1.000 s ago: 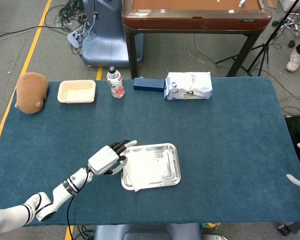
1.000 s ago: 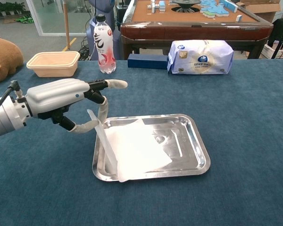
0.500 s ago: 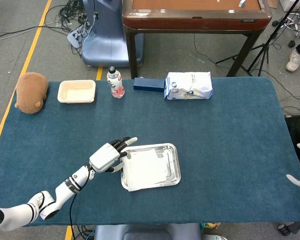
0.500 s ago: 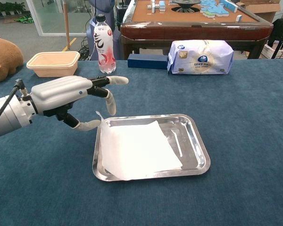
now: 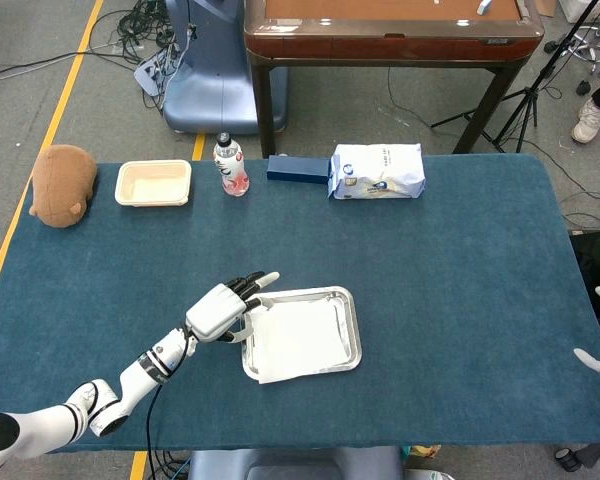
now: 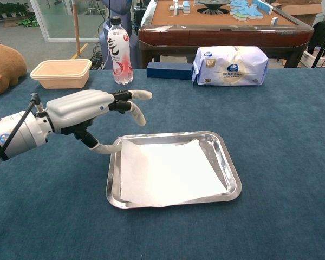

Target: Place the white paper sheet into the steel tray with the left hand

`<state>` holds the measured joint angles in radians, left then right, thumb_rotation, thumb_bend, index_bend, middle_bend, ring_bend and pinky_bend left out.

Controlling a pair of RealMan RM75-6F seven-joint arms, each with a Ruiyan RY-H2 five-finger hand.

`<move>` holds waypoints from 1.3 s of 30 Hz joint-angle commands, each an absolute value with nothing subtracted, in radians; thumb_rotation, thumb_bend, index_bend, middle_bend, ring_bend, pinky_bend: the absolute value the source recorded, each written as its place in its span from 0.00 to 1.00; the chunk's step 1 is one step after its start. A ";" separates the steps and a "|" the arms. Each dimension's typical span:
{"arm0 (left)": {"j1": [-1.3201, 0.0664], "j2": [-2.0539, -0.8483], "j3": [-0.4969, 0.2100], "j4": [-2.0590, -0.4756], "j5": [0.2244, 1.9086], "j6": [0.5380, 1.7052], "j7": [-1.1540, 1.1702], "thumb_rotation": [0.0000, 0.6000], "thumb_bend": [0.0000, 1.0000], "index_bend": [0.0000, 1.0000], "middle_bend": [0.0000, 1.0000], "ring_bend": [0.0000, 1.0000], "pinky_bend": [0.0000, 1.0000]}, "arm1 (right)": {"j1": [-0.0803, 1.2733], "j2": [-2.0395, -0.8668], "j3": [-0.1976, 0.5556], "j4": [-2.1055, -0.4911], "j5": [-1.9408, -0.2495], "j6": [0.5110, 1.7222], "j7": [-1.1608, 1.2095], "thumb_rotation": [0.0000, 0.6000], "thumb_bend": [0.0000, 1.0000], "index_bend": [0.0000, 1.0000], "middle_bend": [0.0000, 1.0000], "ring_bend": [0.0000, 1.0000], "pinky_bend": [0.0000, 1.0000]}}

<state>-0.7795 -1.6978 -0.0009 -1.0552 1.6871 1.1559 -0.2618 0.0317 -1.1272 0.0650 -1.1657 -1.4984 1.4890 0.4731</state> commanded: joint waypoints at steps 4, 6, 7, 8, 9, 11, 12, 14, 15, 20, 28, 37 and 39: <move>-0.787 -1.716 -0.008 -1.041 1.675 1.146 -0.265 1.00 0.26 0.30 0.04 0.00 0.22 | 0.031 -1.128 0.066 -1.163 -1.497 1.490 0.477 1.00 0.00 0.19 0.23 0.13 0.23; -0.790 -1.722 -0.012 -1.037 1.670 1.141 -0.266 1.00 0.26 0.30 0.04 0.00 0.22 | 0.030 -1.128 0.066 -1.163 -1.498 1.492 0.479 1.00 0.00 0.19 0.23 0.13 0.23; -0.792 -1.725 -0.015 -1.034 1.667 1.139 -0.264 1.00 0.26 0.30 0.04 0.00 0.22 | 0.030 -1.127 0.066 -1.162 -1.498 1.492 0.479 1.00 0.00 0.19 0.23 0.13 0.23; -0.793 -1.729 -0.018 -1.031 1.662 1.136 -0.262 1.00 0.25 0.30 0.04 0.00 0.22 | 0.029 -1.127 0.066 -1.162 -1.498 1.493 0.481 1.00 0.00 0.19 0.23 0.13 0.23; -0.794 -1.732 -0.021 -1.029 1.658 1.133 -0.261 1.00 0.25 0.30 0.04 0.00 0.22 | 0.029 -1.127 0.066 -1.162 -1.498 1.493 0.482 1.00 0.00 0.19 0.23 0.13 0.23; -0.797 -1.738 -0.026 -1.025 1.648 1.126 -0.259 1.00 0.25 0.30 0.04 0.00 0.22 | 0.027 -1.126 0.067 -1.161 -1.497 1.496 0.486 1.00 0.00 0.19 0.23 0.13 0.23; -0.798 -1.740 -0.029 -1.022 1.644 1.123 -0.258 1.00 0.25 0.30 0.04 0.00 0.22 | 0.027 -1.126 0.068 -1.161 -1.496 1.497 0.487 1.00 0.00 0.19 0.23 0.13 0.23; -0.800 -1.746 -0.034 -1.014 1.635 1.116 -0.256 1.00 0.25 0.30 0.04 0.00 0.22 | 0.025 -1.125 0.068 -1.160 -1.496 1.500 0.491 1.00 0.00 0.19 0.23 0.13 0.23; -0.800 -1.749 -0.035 -1.011 1.631 1.114 -0.258 1.00 0.25 0.30 0.04 0.00 0.22 | 0.024 -1.125 0.068 -1.160 -1.495 1.501 0.492 1.00 0.00 0.20 0.23 0.13 0.23; -0.803 -1.762 -0.041 -0.988 1.617 1.103 -0.261 1.00 0.25 0.30 0.04 0.00 0.22 | 0.022 -1.124 0.070 -1.158 -1.493 1.504 0.497 1.00 0.00 0.19 0.23 0.13 0.23; -0.809 -1.779 -0.048 -0.969 1.605 1.096 -0.267 1.00 0.25 0.30 0.04 0.00 0.22 | 0.021 -1.125 0.071 -1.157 -1.493 1.505 0.499 1.00 0.00 0.19 0.23 0.13 0.23; -0.774 -1.732 -0.065 -1.034 1.577 1.144 -0.232 1.00 0.25 0.28 0.04 0.00 0.22 | 0.017 -1.124 0.070 -1.161 -1.500 1.515 0.498 1.00 0.00 0.19 0.23 0.13 0.23; -0.759 -1.711 -0.068 -1.057 1.572 1.164 -0.212 1.00 0.25 0.27 0.04 0.00 0.22 | 0.016 -1.124 0.069 -1.162 -1.502 1.519 0.496 1.00 0.00 0.19 0.23 0.13 0.23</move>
<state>-0.7723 -1.7275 -0.0641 -1.0395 1.5793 1.1479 -0.2277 0.0166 -1.1240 0.0696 -1.1617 -1.5012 1.5182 0.4963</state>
